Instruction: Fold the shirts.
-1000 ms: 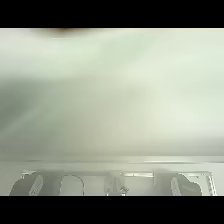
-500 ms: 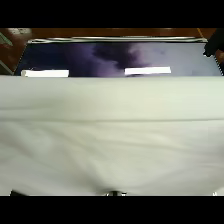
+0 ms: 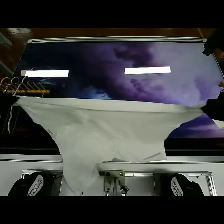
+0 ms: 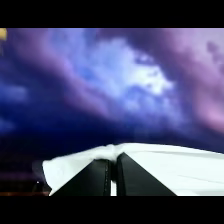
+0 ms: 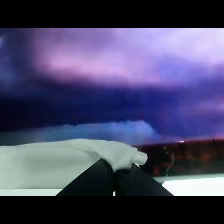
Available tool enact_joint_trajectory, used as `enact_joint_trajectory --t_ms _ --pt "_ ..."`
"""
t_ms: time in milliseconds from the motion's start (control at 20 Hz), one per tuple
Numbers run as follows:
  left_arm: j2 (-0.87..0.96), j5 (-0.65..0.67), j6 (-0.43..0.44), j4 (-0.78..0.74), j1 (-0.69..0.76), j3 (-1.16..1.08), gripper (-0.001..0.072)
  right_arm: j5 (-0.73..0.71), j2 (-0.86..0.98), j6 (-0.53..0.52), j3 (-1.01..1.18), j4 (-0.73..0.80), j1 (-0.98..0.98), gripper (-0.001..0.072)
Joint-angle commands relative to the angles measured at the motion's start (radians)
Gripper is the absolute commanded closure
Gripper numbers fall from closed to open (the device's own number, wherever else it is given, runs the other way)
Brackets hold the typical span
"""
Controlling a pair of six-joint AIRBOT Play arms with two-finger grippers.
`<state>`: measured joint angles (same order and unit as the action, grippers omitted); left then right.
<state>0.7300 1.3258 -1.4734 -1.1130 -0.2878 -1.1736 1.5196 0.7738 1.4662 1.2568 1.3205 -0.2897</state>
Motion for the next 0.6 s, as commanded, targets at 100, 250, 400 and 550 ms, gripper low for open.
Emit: enact_joint_trajectory --t_ms 100,250,400,550 --pt "0.423 -0.443 0.133 0.072 0.150 0.026 0.0671 -0.639 0.320 0.027 -0.085 0.055 0.221 0.0652" --pt "0.620 -0.686 0.148 0.078 0.257 -0.120 0.0670 -1.041 0.458 0.117 -0.074 0.106 0.328 0.0652" --pt "0.760 -0.819 0.142 0.078 0.314 -0.220 0.0670 -1.192 0.591 0.260 -0.074 0.122 0.331 0.0652" --pt "0.843 -0.818 0.142 0.078 0.319 -0.243 0.0670 -1.189 0.691 0.260 -0.074 0.129 0.322 0.0652"
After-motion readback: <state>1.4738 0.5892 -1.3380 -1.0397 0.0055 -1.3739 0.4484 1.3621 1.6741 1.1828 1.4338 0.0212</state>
